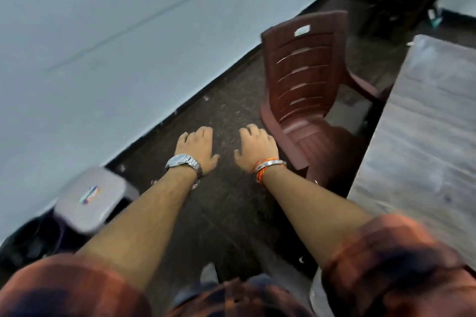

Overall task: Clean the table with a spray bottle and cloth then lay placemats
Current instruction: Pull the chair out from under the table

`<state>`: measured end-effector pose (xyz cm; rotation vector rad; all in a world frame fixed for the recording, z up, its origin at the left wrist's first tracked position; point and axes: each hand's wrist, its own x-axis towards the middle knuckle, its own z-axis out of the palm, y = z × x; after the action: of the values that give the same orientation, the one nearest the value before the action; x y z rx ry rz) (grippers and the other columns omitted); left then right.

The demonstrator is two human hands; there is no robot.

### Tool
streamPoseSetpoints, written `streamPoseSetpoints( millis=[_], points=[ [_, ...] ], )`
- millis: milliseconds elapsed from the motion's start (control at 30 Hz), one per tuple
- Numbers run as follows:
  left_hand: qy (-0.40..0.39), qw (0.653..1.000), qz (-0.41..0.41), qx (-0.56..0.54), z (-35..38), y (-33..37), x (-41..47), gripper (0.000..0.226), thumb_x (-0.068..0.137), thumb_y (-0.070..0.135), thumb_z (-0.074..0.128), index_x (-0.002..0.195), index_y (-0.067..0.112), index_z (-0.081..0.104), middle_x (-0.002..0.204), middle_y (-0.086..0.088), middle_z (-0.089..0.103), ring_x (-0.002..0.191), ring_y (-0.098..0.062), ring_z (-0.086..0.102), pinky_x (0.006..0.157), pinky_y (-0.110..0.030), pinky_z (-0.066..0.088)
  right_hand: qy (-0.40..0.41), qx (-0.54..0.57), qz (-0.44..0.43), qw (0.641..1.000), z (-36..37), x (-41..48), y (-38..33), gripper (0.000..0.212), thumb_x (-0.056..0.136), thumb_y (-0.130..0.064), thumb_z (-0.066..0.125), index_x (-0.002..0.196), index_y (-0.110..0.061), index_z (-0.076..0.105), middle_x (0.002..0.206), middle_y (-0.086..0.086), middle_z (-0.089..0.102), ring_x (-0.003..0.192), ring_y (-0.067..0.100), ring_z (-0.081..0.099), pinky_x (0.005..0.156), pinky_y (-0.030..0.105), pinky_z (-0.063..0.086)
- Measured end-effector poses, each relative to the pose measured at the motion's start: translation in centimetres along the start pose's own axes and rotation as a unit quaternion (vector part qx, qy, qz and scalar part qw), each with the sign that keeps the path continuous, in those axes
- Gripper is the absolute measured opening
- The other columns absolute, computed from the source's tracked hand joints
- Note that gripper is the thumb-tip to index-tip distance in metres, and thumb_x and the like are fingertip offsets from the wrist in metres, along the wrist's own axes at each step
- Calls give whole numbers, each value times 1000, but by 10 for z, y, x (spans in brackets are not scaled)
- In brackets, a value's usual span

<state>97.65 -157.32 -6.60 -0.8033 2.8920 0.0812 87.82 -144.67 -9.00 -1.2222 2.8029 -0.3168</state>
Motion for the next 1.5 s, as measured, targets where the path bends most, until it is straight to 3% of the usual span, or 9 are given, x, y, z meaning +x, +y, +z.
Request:
streamPoseSetpoints(
  millis=[267,500,767,900,1067,1133,1367,1500],
  points=[
    [-36,983,172,-58,-52,-9,192,90,86,42,71,155,17,19,162,-4,23,140,-28,40,109,-47,40,83,12,170,982,-22,140,24,45,79,-39,60,115,-15,50,128,6,46,112,30,49,88,44,43],
    [-15,958,284,18,-89,13,368,102,79,34,80,157,23,15,165,-2,16,141,-28,39,110,-47,41,127,45,278,951,-38,290,64,46,81,-41,59,115,-13,48,134,10,42,116,32,45,88,45,42],
    [-47,920,376,97,-132,52,525,126,65,25,90,158,29,5,167,3,3,147,-25,29,115,-47,34,138,88,376,912,-67,426,115,52,81,-46,57,119,-12,47,131,10,43,119,33,44,90,46,41],
    [-48,891,424,158,-128,74,594,126,68,27,88,157,30,-1,166,6,-3,150,-22,20,120,-49,17,141,84,431,887,-63,474,143,55,82,-49,55,120,-11,47,136,12,41,119,33,44,90,46,42],
    [-29,824,530,198,-120,107,672,115,78,24,78,157,29,-6,166,7,-9,152,-21,8,121,-51,7,167,71,530,829,-59,531,168,50,83,-47,52,119,-12,48,133,10,43,118,32,46,89,48,42],
    [-27,789,580,201,-121,118,694,118,76,32,80,157,29,-5,166,7,-9,152,-21,7,122,-52,7,172,72,570,800,-54,548,171,50,84,-46,51,120,-12,48,136,11,42,119,32,45,91,47,42],
    [-17,651,730,206,-117,159,746,109,80,44,76,158,29,0,166,7,-6,153,-22,1,120,-53,8,158,74,708,684,-42,586,166,68,78,-48,59,131,-10,40,140,11,37,124,30,41,93,47,42],
    [-9,571,794,209,-102,187,744,89,89,34,64,158,26,8,166,7,-1,153,-20,0,120,-52,6,142,76,758,632,-39,593,173,71,79,-45,60,136,-9,36,140,10,37,125,28,40,95,45,40]
  ],
)
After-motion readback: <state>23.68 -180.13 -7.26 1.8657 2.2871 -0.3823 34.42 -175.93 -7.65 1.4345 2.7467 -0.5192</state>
